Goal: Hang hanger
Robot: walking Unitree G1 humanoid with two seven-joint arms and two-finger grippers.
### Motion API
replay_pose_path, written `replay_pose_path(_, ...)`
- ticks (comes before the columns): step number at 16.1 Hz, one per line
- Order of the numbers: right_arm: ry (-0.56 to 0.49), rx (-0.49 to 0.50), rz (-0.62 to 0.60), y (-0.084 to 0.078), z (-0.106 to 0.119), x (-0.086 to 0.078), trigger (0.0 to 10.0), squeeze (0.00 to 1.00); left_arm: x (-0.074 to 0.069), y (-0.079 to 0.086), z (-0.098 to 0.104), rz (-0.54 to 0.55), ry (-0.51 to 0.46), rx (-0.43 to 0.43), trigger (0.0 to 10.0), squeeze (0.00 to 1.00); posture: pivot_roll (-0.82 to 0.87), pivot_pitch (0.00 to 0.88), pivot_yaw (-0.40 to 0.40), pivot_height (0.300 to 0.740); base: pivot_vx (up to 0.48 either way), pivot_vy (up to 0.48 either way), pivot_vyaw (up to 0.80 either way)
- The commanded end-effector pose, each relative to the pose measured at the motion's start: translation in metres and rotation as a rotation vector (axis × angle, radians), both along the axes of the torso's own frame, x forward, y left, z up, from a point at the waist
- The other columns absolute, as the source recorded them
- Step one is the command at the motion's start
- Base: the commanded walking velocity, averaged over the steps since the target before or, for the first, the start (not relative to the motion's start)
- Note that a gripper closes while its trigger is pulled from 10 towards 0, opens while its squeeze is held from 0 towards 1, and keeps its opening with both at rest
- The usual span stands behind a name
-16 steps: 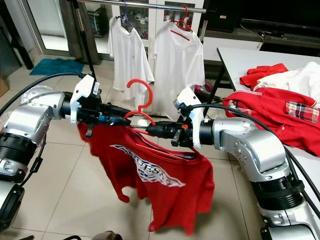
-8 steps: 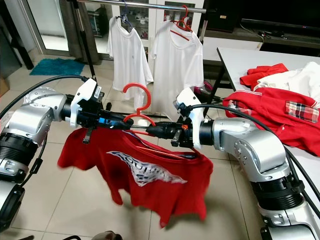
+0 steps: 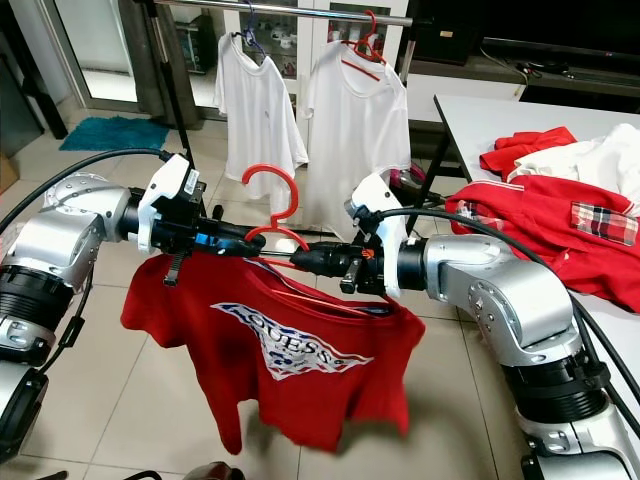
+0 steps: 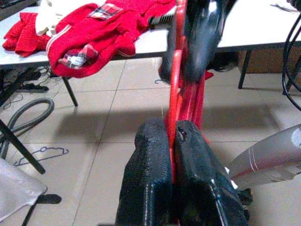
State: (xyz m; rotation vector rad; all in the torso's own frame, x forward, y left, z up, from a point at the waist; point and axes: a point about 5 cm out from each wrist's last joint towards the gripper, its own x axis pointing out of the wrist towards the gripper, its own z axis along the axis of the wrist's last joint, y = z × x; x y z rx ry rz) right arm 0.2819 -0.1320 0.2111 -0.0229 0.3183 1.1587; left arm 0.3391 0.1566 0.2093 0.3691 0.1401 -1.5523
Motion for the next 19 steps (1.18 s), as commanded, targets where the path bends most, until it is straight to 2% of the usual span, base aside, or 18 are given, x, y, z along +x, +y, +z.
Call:
replay_pose_path(1, -0.066, 0.053, -0.013, -0.01, 0.019, -0.003, 10.0, 1.0, 0.0, 0.01, 0.001, 0.036, 0.001, 0.013, 0.0, 0.0, 0.0, 0.0, -0.008, 0.74, 0.0, 0.0, 0.0)
replay_pose_path(4, -0.089, 0.139, 0.01, -0.024, 0.032, -0.013, 10.0, 1.0, 0.0, 0.02, 0.0, 0.063, 0.009, 0.028, 0.0, 0.0, 0.0, 0.0, -0.008, 0.74, 0.0, 0.0, 0.0)
replay_pose_path(6, -0.119, 0.18, -0.037, -0.043, 0.039, -0.02, 10.0, 1.0, -0.001, 0.024, 0.0, 0.074, 0.015, 0.028, 0.0, 0.0, -0.01, 0.0, -0.001, 0.74, 0.0, 0.0, 0.0)
replay_pose_path(7, -0.12, 0.162, -0.104, -0.053, 0.037, -0.021, 10.0, 1.0, -0.002, 0.026, 0.001, 0.078, 0.017, 0.02, 0.0, 0.0, -0.01, 0.0, -0.001, 0.74, 0.0, 0.0, 0.0)
replay_pose_path(8, -0.119, 0.142, -0.13, -0.057, 0.034, -0.022, 10.0, 1.0, -0.002, 0.026, 0.001, 0.08, 0.017, 0.017, 0.0, 0.0, -0.01, 0.0, -0.001, 0.74, 0.0, 0.0, 0.0)
replay_pose_path(11, -0.051, 0.014, -0.391, -0.073, -0.002, -0.022, 10.0, 1.0, -0.001, 0.029, 0.004, 0.099, 0.006, 0.007, 0.0, 0.0, 0.0, 0.0, -0.002, 0.74, 0.0, 0.0, 0.0)
replay_pose_path(12, -0.025, -0.018, -0.424, -0.072, -0.012, -0.025, 10.0, 1.0, -0.001, 0.03, 0.004, 0.108, 0.0, 0.01, 0.0, 0.0, 0.0, 0.0, 0.0, 0.74, 0.0, 0.0, 0.0)
replay_pose_path(14, 0.089, 0.027, -0.514, -0.052, -0.032, -0.032, 10.0, 1.0, 0.001, 0.031, 0.004, 0.142, -0.024, 0.009, 0.0, 0.0, 0.0, 0.0, 0.005, 0.74, 0.0, 0.0, 0.0)
replay_pose_path(15, 0.098, 0.025, -0.533, -0.046, -0.036, -0.032, 10.0, 1.0, 0.001, 0.03, 0.003, 0.15, -0.031, 0.007, 0.0, 0.0, 0.0, 0.0, 0.008, 0.74, 0.0, 0.0, 0.0)
replay_pose_path(17, 0.104, -0.025, -0.671, -0.028, -0.051, -0.025, 10.0, 1.0, 0.006, 0.027, 0.002, 0.208, -0.067, 0.0, 0.0, 0.0, 0.0, 0.0, 0.006, 0.74, 0.0, 0.0, 0.0)
replay_pose_path(18, 0.098, -0.034, -0.687, -0.026, -0.052, -0.024, 10.0, 0.97, 0.006, 0.026, 0.002, 0.218, -0.072, -0.008, 0.0, 0.0, 0.0, 0.0, 0.006, 0.74, 0.0, 0.0, 0.0)
replay_pose_path(19, 0.105, -0.019, -0.724, -0.022, -0.052, -0.022, 10.0, 0.23, 0.007, 0.025, 0.002, 0.226, -0.073, -0.02, 0.0, 0.0, 0.0, 0.0, 0.006, 0.74, 0.0, 0.0, 0.0)
